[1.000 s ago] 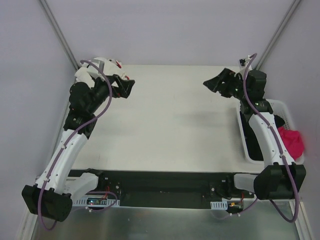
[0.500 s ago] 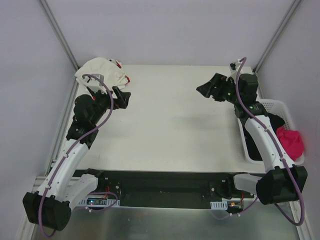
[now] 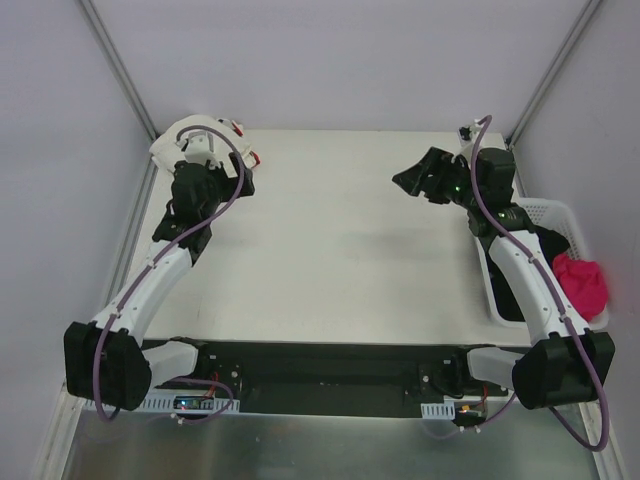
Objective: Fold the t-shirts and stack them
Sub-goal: Put the neatly folded tshirt into the corner of the board with the left arm
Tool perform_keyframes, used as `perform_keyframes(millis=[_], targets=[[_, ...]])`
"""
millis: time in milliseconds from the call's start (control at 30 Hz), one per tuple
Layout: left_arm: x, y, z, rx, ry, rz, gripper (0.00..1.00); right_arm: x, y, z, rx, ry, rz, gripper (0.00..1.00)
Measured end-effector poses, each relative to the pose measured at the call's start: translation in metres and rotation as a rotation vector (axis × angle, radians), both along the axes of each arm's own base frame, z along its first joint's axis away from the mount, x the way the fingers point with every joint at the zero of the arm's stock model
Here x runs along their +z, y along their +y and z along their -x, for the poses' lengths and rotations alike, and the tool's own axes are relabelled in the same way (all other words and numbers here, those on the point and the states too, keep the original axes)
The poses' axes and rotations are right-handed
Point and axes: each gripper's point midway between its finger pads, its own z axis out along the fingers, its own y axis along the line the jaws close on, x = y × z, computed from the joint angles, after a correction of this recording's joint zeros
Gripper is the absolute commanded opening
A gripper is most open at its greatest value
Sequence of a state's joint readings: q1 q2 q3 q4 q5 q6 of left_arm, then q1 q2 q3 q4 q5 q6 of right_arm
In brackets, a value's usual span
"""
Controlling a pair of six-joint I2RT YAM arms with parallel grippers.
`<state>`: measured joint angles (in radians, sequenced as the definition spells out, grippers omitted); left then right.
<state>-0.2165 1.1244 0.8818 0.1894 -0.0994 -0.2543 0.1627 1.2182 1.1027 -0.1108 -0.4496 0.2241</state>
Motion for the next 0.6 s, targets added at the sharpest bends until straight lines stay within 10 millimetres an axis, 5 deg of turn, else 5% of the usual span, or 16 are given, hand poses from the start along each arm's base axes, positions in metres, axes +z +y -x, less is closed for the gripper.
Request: perform_keyframes(millis=[167,600], targets=[[-0.013,-0.002,-0.015,0.003,0.057,-0.026,0.99,-0.005,-0.001,0.002,-0.001,0.013,0.003,0.82],[0.047,-0.001,0.019,-0.032,-0.102,0.016,0.99,-0.016,-0.003,0.005,-0.014,0.036,0.012,0.82]])
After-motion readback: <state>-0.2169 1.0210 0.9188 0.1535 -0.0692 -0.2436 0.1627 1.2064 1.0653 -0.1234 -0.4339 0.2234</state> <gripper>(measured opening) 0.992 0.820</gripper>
